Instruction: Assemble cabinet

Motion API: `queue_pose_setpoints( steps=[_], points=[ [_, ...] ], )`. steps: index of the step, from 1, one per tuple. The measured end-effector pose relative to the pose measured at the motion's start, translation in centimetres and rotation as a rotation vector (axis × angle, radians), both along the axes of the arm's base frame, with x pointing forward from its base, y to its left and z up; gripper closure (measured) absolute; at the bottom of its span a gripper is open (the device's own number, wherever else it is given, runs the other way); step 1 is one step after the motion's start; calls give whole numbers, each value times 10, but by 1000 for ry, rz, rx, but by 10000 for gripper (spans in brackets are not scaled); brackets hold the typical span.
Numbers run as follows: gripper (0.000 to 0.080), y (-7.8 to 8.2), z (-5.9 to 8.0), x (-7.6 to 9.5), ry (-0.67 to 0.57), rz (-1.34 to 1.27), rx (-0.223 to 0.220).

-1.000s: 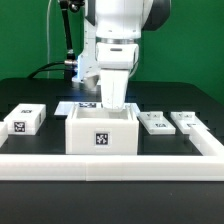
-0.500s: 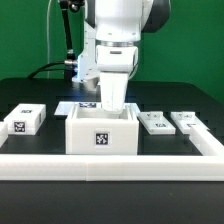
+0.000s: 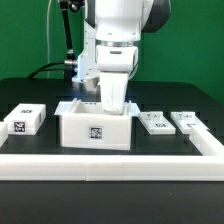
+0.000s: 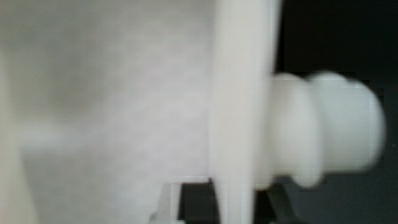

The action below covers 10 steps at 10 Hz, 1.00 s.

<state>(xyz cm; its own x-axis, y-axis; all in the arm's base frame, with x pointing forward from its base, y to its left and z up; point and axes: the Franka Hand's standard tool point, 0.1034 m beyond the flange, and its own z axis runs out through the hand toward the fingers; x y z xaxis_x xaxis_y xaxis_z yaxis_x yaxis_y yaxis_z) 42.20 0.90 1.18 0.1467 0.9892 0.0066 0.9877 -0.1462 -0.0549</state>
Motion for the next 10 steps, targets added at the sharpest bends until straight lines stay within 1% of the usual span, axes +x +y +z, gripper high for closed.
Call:
queue_pose_setpoints(
  steps=[1,7,8,9,10],
  points=[
    [760,0,0,0,0,0,0],
    [760,-1,0,0,1,12,0],
    [760,-5,3,5,1,29,0],
    [761,-6,5,15,3,36,-2],
    [761,-1,4,26,-3,48,-2]
  ],
)
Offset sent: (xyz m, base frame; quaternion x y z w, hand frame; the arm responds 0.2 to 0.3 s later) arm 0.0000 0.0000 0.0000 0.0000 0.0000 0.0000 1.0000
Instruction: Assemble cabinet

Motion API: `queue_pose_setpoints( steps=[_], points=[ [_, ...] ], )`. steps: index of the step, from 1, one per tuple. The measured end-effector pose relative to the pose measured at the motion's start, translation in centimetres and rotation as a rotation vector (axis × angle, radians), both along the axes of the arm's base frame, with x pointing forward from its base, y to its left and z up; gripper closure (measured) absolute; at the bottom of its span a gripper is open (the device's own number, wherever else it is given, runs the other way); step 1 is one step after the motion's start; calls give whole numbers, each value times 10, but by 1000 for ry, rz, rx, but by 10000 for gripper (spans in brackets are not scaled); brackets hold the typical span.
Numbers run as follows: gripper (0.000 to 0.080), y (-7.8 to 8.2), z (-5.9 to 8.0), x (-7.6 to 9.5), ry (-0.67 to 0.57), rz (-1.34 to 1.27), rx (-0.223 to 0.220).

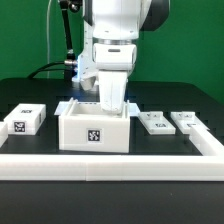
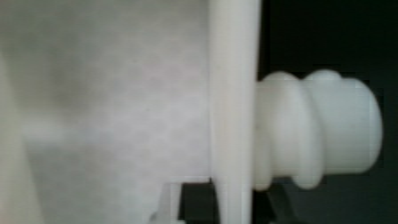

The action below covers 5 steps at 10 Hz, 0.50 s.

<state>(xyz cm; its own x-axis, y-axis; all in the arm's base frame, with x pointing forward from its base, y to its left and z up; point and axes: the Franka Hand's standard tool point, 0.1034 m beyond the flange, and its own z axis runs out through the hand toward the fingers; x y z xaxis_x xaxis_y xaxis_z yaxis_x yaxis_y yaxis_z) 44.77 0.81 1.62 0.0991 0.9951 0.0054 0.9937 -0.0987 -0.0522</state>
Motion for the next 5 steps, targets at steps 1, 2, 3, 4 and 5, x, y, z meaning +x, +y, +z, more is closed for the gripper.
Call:
queue_pose_setpoints(
  steps=[1,2,3,4,5],
  points=[
    [761,6,-2,13,-12,12,5],
    [761,13,-4,21,-16,12,10],
    [761,21,-4,28,-26,11,15],
    [762,34,-4,35,-57,27,26],
    [762,41,-4,36,-60,41,28]
  ],
)
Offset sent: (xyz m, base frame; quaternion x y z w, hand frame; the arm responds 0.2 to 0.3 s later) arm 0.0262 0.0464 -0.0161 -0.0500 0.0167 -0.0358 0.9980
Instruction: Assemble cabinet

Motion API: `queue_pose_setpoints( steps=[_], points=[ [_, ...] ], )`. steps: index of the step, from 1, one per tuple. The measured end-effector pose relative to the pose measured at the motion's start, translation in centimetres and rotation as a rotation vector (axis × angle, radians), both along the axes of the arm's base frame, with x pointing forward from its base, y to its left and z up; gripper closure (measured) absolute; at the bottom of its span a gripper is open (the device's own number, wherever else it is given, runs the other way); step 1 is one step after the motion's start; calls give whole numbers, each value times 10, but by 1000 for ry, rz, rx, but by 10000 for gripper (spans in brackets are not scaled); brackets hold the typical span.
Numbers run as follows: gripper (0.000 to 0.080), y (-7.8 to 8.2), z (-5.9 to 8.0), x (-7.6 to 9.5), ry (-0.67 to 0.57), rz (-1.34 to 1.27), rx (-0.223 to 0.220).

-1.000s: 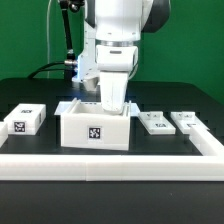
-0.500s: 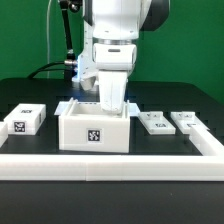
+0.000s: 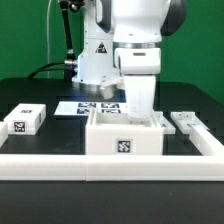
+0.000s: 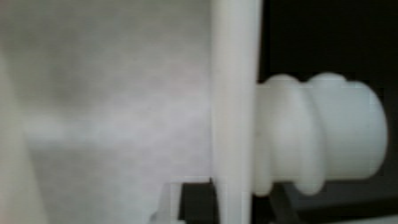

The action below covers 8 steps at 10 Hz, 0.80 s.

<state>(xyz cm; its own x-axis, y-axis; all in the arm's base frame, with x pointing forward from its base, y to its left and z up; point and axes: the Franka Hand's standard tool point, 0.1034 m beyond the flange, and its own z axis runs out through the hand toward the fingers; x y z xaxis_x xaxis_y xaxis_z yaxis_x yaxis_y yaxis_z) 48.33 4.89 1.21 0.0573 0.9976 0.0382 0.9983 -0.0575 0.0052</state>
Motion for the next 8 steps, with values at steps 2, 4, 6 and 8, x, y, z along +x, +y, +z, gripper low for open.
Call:
queue_pose_setpoints(
  steps=[2,4,6,8],
  points=[
    [762,-3,0,0,1,-5,0],
    [762,-3,0,0,0,-5,0],
    [762,7,0,4,-2,11,2],
    [762,27,0,14,-15,15,11]
  ],
)
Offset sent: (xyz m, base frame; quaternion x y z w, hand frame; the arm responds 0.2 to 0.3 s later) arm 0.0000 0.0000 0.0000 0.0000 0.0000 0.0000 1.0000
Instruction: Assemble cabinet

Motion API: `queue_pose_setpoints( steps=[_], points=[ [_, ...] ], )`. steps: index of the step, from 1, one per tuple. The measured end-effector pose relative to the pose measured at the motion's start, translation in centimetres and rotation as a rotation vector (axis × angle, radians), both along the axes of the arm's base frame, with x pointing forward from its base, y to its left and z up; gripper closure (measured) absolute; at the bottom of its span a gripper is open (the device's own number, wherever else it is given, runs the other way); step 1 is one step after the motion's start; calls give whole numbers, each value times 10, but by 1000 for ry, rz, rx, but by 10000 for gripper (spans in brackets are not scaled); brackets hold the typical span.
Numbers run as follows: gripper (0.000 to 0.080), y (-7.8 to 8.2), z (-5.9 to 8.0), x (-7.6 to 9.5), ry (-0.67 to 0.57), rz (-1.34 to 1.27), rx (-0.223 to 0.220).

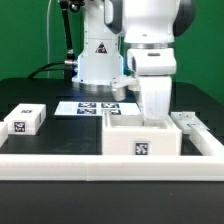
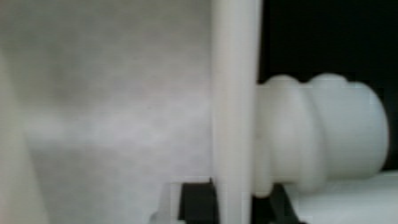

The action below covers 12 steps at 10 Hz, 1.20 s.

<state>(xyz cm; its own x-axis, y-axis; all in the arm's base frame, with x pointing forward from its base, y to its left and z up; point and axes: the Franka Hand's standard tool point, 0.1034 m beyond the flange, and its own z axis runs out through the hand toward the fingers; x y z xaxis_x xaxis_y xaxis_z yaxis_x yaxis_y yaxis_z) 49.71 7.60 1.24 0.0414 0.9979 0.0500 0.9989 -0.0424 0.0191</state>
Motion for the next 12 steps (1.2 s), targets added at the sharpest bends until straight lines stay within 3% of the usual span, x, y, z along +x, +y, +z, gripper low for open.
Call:
queue_pose_setpoints(
  steps=[4,12],
  points=[
    [762,41,0,10,-2,-21,5],
    [762,41,0,19,31,-39,-11]
  ],
)
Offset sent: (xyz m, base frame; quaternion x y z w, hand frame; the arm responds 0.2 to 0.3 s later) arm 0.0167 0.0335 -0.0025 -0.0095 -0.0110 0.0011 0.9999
